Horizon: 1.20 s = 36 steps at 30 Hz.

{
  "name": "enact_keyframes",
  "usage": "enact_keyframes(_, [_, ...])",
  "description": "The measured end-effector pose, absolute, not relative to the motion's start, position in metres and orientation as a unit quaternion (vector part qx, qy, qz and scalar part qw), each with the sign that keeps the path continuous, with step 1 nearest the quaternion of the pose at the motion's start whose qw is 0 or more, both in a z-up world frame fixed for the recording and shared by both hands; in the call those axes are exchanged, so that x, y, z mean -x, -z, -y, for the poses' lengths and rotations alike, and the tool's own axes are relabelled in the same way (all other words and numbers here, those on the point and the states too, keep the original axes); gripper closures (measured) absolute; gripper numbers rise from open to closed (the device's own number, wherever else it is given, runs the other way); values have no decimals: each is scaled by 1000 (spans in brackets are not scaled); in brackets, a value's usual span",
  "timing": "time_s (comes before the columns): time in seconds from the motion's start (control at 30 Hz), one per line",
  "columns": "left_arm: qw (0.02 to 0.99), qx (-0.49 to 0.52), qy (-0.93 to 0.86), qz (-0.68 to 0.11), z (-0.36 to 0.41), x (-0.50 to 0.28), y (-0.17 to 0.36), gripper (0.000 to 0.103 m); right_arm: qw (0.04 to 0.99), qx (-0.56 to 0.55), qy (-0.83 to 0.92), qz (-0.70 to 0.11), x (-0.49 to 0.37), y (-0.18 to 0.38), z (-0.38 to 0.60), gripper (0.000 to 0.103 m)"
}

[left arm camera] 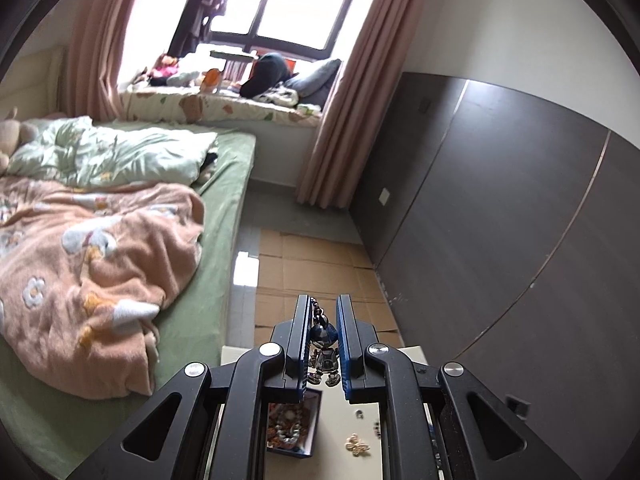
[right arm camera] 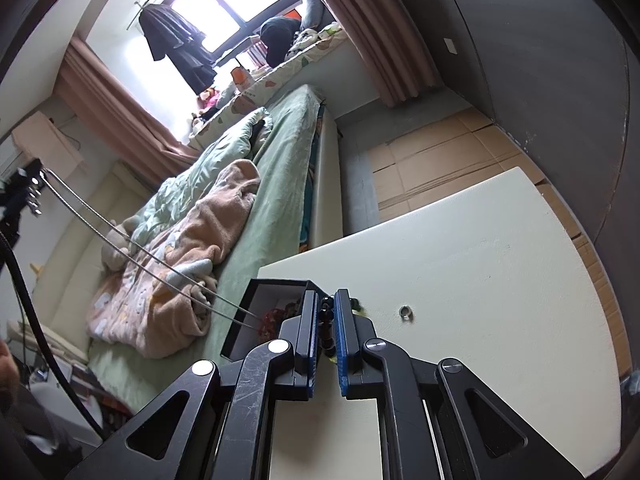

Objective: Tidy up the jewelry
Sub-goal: 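Lower the chain and bead strand into the black box, opening both grippers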

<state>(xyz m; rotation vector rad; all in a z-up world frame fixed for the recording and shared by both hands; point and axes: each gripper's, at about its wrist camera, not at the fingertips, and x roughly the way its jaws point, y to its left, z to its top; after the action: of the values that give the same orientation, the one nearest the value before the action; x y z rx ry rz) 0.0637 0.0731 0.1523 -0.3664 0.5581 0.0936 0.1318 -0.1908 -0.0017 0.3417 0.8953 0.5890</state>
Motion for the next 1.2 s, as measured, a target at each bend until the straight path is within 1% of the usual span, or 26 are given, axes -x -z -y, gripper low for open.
enact_keyframes(0.2, [933,207,-45,-292,-78,-67,-118,90,847,-169,-286,-415,-130,0,188,94])
enact_keyframes(0.7, [891,270,-48,-361,-86,-86,-4,90,849,-198,-312,-377,-127,-10,177,94])
enact_keyframes(0.9, [871,292,-56,-391,-96,-93,29,90,847,-204,-316,-376,-132,-5,165,94])
enact_keyframes(0.97, [862,305,-46,-402,-99,-98,34,89,847,-201,-318,-374,-133,-4,160,94])
enact_keyframes(1.0, [859,307,-40,-407,-100,-100,35,87,847,-201,-321,-373,-133,-3,158,94])
enact_keyframes(1.03, [857,308,-36,-411,-100,-101,35,80,846,-200,-325,-372,-133,-4,155,94])
enact_keyframes(1.07, [857,309,-34,-412,-102,-102,34,68,845,-200,-330,-370,-133,-4,151,94])
enact_keyframes(1.1, [857,311,-36,-409,-104,-101,33,61,844,-200,-335,-368,-132,-4,147,94])
enact_keyframes(1.13, [860,313,-40,-402,-105,-99,32,52,842,-200,-339,-368,-132,-4,144,94])
enact_keyframes(1.17, [864,314,-47,-392,-108,-95,28,49,839,-201,-345,-368,-132,-3,140,94])
enact_keyframes(1.2, [866,313,-51,-387,-111,-93,26,49,837,-202,-350,-370,-133,-2,136,94])
